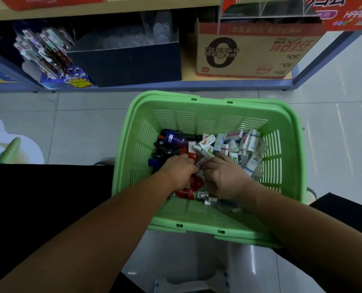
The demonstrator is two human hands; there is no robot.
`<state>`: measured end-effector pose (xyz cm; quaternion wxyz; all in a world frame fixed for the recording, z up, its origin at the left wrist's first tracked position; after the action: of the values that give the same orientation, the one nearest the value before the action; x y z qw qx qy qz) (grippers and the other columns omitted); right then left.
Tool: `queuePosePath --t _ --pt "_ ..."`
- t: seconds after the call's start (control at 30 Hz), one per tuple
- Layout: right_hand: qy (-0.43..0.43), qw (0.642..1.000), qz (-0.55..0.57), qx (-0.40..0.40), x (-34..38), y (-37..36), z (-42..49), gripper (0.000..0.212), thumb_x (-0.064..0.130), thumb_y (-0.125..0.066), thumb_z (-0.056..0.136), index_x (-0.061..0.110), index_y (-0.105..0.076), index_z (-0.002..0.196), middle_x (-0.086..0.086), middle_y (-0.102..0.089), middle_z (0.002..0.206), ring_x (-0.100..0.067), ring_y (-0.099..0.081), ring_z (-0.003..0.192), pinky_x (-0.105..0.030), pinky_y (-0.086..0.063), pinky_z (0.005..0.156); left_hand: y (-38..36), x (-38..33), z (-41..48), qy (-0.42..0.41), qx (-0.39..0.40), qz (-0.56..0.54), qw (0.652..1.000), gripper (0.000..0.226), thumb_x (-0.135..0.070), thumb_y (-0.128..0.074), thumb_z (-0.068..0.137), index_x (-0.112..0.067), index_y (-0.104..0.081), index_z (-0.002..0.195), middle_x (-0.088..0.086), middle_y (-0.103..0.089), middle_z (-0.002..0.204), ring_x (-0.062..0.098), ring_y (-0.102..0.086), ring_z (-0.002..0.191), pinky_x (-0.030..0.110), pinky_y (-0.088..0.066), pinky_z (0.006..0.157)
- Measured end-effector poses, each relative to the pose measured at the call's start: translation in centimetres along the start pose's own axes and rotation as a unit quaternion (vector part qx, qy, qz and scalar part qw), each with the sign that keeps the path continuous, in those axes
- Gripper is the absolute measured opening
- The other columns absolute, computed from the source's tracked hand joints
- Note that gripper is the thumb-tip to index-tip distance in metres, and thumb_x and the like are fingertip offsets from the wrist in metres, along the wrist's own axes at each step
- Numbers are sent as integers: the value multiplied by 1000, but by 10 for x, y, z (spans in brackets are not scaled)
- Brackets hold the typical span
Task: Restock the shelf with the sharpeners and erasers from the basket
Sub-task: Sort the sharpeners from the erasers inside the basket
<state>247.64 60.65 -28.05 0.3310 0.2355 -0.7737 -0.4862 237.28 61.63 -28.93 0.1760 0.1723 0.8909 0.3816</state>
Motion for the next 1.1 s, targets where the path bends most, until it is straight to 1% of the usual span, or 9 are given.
queuePosePath --t 0.17,0.3,0.4,0.57,0.77,0.87,0.93,1.0,1.1 --pt "4 993 -12 117 8 -17 5 55 40 -58 95 30 -53 149 9 -47 160 -21 -21 158 -62 9 125 16 14 -12 59 -2 13 998 42 -31 -77 86 -22 -63 124 2 -58 120 21 -54 113 40 -51 98" --pt "5 978 -85 188 12 -24 5 64 55 -38 104 38 -23 164 0 -15 174 -26 2 162 -67 22 116 51 38 -19 125 -2 102 987 34 -23 -71 90 -19 -62 123 3 -63 109 23 -62 103 38 -55 86" --pt "13 966 -143 213 17 -31 1 58 62 -20 106 46 -22 162 -7 -12 173 -33 4 161 -71 20 118 58 44 -27 129 -16 126 983 36 -22 -68 92 -21 -60 127 5 -62 116 25 -58 111 37 -51 85" --pt "-9 974 -150 168 14 -21 7 66 66 -14 104 35 -53 148 -7 -29 166 -32 -10 159 -65 14 120 50 46 -34 130 -34 143 981 36 -21 -68 89 -23 -65 126 4 -58 126 25 -49 121 40 -49 95" --pt "-26 977 -130 165 10 -14 4 81 72 -9 100 27 -53 150 -6 -38 163 -30 -18 158 -63 9 125 54 45 -25 140 -24 120 983 41 -43 -73 86 -22 -64 120 4 -58 122 24 -50 119 40 -45 95" --pt "11 998 -63 22 9 13 10 62 64 -23 99 30 -74 103 1 -69 106 -24 -60 112 -48 -28 103 75 34 -8 77 -139 44 986 30 -36 -65 91 -18 -67 115 4 -58 115 24 -52 114 38 -44 94" --pt "17 992 -51 -115 4 38 13 43 50 -42 97 22 -72 86 0 -63 88 -25 -58 86 -42 -33 83 77 26 6 32 -164 33 985 25 -24 -62 91 -17 -68 114 3 -60 116 25 -52 116 37 -39 99" --pt "12 984 -55 -167 -5 45 20 31 38 -54 91 14 -74 93 -6 -66 99 -30 -61 91 -43 -38 81 66 26 17 20 -131 36 991 29 -27 -63 91 -19 -67 118 2 -61 119 25 -51 120 39 -34 108" --pt "8 996 -72 -52 -18 24 40 48 36 -67 88 13 -69 130 -10 -63 138 -34 -56 131 -53 -41 106 53 32 18 28 -99 63 993 37 -38 -63 92 -22 -65 126 0 -61 123 23 -49 123 40 -29 112"
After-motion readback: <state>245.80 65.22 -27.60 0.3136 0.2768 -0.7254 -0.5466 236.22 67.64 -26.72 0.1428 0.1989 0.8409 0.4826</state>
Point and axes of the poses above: each hand's wrist, its own z-axis towards the middle knuckle, its own y-axis out of the back of the hand, x = y × z, the point moved 8 cm from there along z, towards the middle knuckle
